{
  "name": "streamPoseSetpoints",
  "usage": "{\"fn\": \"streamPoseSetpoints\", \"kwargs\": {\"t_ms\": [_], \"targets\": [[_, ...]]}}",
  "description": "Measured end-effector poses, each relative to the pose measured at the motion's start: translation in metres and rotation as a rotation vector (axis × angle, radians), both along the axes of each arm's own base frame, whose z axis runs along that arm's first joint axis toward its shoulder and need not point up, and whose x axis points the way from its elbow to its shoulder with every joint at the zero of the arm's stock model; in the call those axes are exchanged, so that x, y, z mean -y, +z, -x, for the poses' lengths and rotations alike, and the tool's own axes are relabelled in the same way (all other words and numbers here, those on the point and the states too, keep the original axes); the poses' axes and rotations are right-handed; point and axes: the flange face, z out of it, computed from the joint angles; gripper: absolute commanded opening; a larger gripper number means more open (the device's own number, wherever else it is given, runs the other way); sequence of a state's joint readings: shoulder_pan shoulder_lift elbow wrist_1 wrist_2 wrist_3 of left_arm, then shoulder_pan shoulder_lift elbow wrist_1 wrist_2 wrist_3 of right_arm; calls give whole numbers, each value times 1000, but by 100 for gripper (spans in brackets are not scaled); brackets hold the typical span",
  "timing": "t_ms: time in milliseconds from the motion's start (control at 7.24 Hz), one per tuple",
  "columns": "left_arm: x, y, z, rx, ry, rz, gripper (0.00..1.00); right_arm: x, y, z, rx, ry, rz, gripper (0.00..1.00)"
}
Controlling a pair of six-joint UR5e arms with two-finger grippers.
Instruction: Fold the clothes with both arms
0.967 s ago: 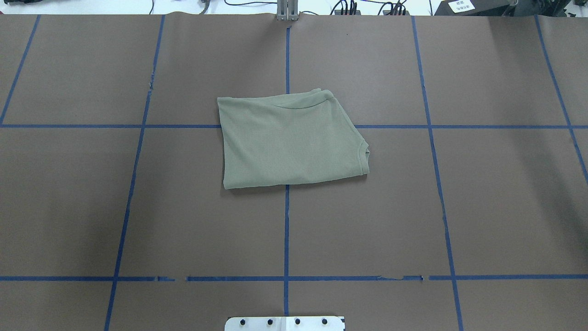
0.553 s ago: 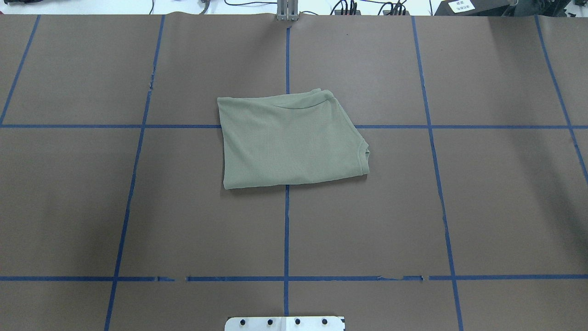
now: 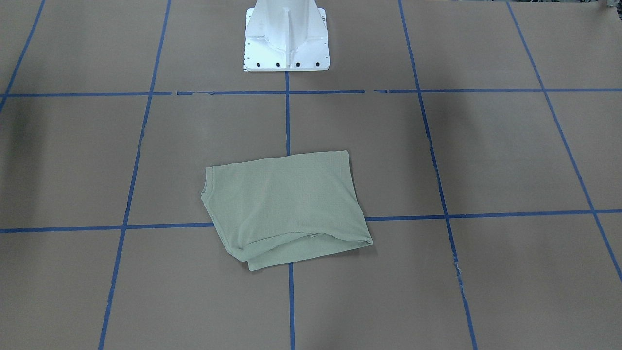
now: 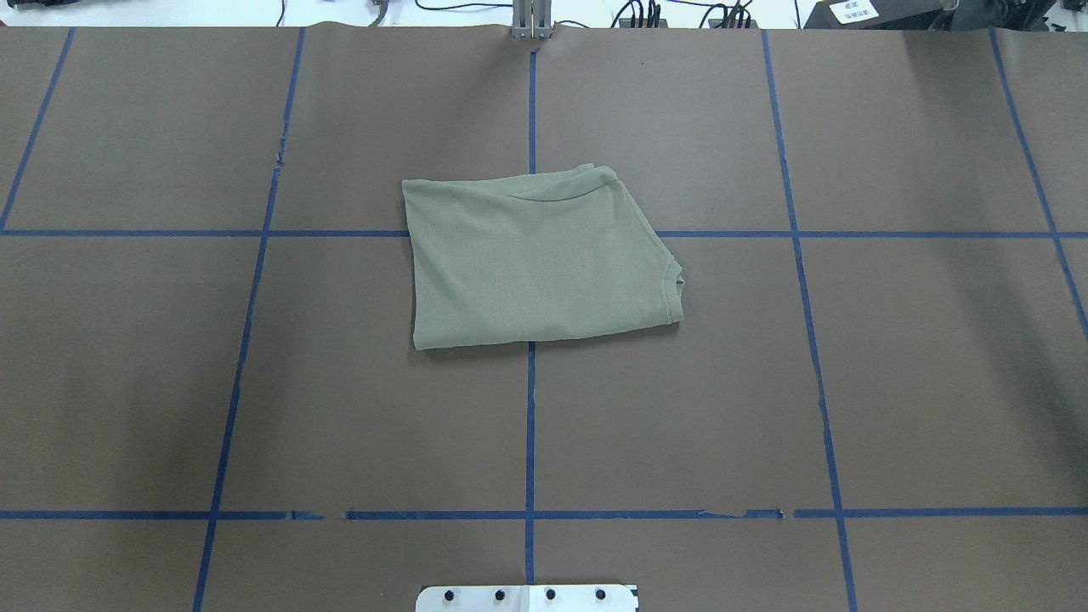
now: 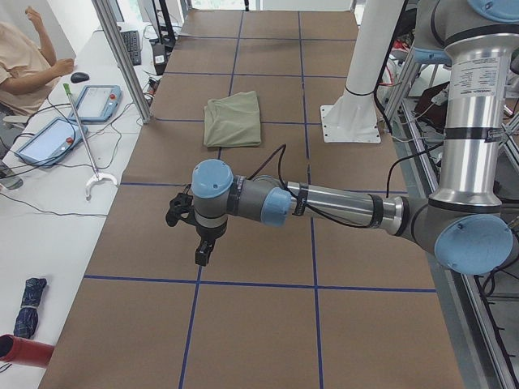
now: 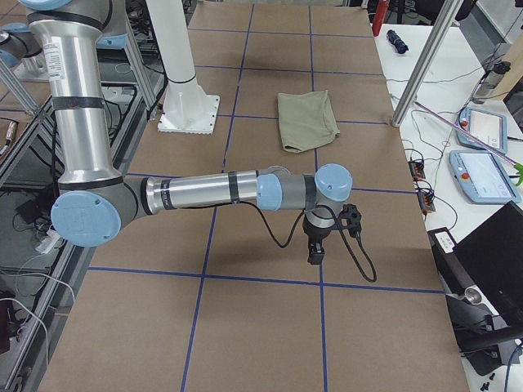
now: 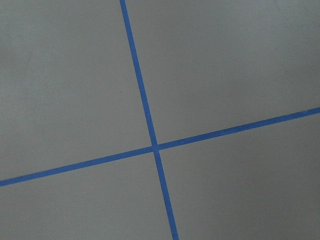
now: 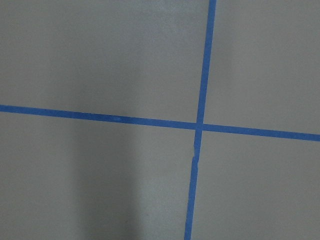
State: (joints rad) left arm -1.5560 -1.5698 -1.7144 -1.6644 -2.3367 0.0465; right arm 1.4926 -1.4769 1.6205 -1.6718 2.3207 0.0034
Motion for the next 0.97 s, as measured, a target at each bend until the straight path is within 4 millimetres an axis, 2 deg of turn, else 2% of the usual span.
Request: {"fn": "streamPoseSetpoints", "kwargs": {"t_ms": [415,967], "targets": [[-4,1,0,1,2,5,100,-7,7,-1,-5,0,9,100],[-5,2,-1,-2,4,18,100,-8,7,1,1,-2,8,100]]}}
